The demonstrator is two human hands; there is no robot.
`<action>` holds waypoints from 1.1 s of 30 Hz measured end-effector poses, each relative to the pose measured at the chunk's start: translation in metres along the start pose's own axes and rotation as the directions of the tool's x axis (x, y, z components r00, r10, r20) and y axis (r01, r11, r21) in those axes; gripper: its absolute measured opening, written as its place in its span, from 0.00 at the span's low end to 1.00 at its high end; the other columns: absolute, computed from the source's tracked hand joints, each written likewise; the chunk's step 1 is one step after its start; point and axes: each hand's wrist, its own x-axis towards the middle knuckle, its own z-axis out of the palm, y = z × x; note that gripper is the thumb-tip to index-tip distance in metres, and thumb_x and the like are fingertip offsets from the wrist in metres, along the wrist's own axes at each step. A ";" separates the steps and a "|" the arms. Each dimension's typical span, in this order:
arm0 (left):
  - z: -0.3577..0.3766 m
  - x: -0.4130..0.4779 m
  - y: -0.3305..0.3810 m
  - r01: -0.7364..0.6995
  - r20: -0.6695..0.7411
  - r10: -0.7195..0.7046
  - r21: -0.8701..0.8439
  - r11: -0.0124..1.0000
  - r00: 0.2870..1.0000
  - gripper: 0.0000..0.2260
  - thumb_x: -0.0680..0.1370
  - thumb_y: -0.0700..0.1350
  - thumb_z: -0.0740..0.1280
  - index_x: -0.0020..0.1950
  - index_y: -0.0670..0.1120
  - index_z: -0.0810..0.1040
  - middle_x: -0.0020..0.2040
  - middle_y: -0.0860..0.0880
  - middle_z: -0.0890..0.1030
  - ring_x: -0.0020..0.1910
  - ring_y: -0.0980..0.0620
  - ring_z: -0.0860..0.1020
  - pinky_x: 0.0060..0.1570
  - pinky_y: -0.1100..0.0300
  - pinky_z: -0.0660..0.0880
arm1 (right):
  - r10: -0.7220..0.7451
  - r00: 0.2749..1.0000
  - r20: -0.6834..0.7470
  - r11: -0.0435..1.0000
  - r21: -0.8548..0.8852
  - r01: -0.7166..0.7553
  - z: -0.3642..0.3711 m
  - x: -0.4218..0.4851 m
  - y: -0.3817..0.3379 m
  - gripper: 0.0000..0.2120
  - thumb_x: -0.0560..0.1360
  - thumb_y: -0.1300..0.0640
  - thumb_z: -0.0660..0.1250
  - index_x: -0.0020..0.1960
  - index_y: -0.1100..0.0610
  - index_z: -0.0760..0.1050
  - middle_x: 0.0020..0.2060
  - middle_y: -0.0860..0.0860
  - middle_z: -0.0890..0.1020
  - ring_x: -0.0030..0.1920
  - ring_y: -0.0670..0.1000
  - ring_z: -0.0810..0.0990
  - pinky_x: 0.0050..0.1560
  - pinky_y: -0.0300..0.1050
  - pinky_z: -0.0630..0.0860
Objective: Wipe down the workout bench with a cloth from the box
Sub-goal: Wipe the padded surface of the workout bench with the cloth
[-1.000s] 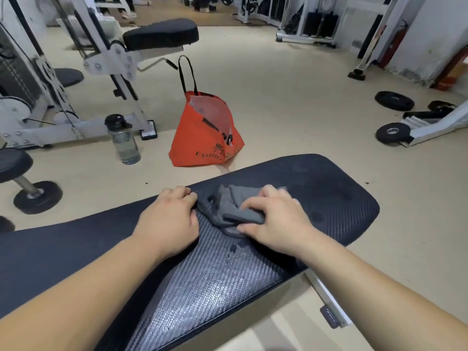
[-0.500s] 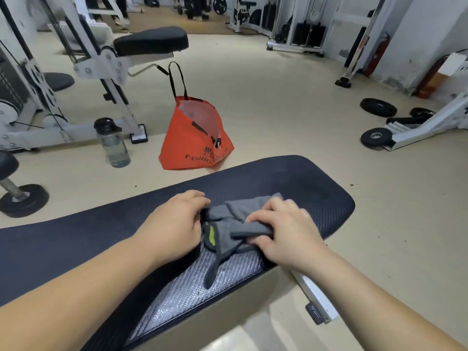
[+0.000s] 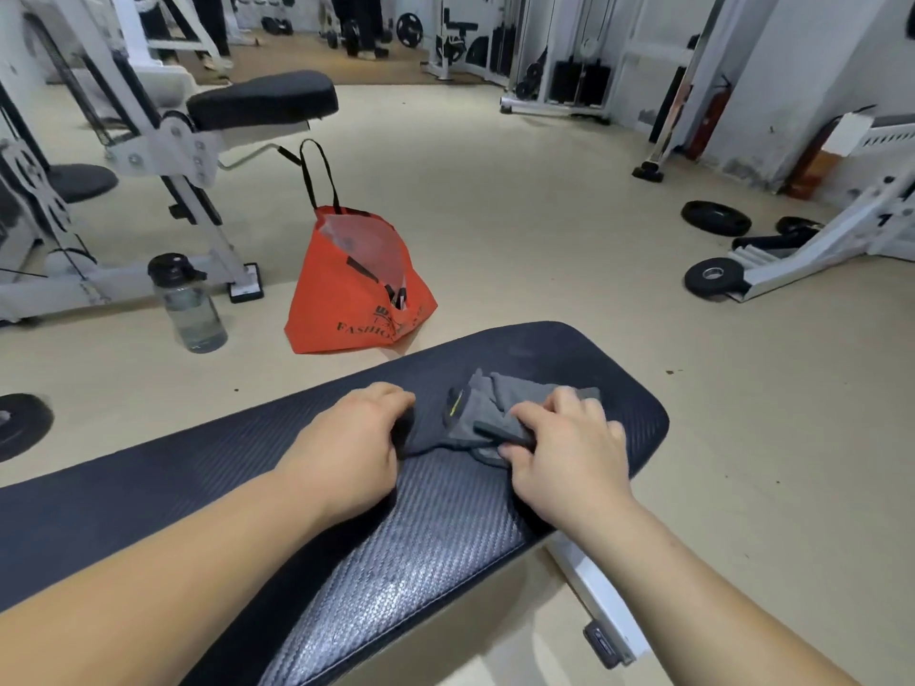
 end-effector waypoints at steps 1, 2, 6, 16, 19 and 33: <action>0.002 0.005 0.001 -0.006 -0.018 0.006 0.004 1.000 1.000 0.26 0.75 0.39 0.59 0.72 0.51 0.73 0.73 0.54 0.72 0.71 0.50 0.71 0.68 0.49 0.73 | -0.059 0.998 0.031 0.998 -0.001 0.059 0.001 -0.002 -0.005 0.15 0.76 0.40 0.66 0.62 0.40 0.76 0.57 0.46 0.71 0.63 0.54 0.69 0.61 0.53 0.66; 0.003 0.010 0.002 -0.013 -0.028 0.013 0.009 1.000 1.000 0.24 0.75 0.38 0.59 0.71 0.49 0.75 0.74 0.52 0.72 0.72 0.49 0.71 0.68 0.49 0.73 | -0.126 0.989 0.078 0.991 0.046 0.122 0.001 -0.005 -0.010 0.15 0.75 0.39 0.67 0.61 0.39 0.77 0.56 0.45 0.71 0.63 0.53 0.69 0.62 0.52 0.67; 0.005 0.033 0.004 -0.044 0.006 0.044 0.037 0.998 0.999 0.17 0.77 0.41 0.61 0.65 0.48 0.78 0.71 0.49 0.74 0.71 0.46 0.72 0.66 0.47 0.73 | 0.012 0.997 0.077 0.986 0.165 -0.024 -0.003 0.020 0.009 0.15 0.71 0.35 0.69 0.57 0.34 0.79 0.55 0.43 0.73 0.63 0.52 0.70 0.64 0.52 0.68; 0.018 0.041 0.010 0.006 -0.002 -0.006 0.223 0.975 1.000 0.21 0.77 0.59 0.49 0.60 0.56 0.77 0.60 0.58 0.76 0.61 0.51 0.73 0.57 0.51 0.77 | 0.110 0.994 0.026 0.970 0.214 -0.113 0.008 0.066 0.028 0.17 0.72 0.32 0.69 0.58 0.34 0.80 0.53 0.41 0.72 0.61 0.50 0.69 0.63 0.51 0.66; 0.013 0.044 0.010 0.010 0.015 -0.013 0.216 0.976 1.000 0.20 0.78 0.60 0.50 0.63 0.58 0.74 0.63 0.60 0.74 0.64 0.54 0.71 0.56 0.52 0.78 | 0.365 0.926 -0.097 0.925 0.149 -0.349 0.005 0.082 0.049 0.19 0.74 0.33 0.66 0.62 0.36 0.78 0.59 0.47 0.75 0.64 0.55 0.70 0.64 0.54 0.65; 0.009 0.043 0.001 -0.034 0.011 0.033 0.198 0.980 0.999 0.22 0.79 0.61 0.53 0.69 0.60 0.74 0.68 0.60 0.75 0.66 0.53 0.72 0.64 0.53 0.73 | 0.444 0.881 -0.163 0.896 0.093 -0.434 0.013 0.128 0.040 0.18 0.77 0.36 0.63 0.63 0.39 0.79 0.63 0.52 0.76 0.66 0.60 0.70 0.65 0.56 0.65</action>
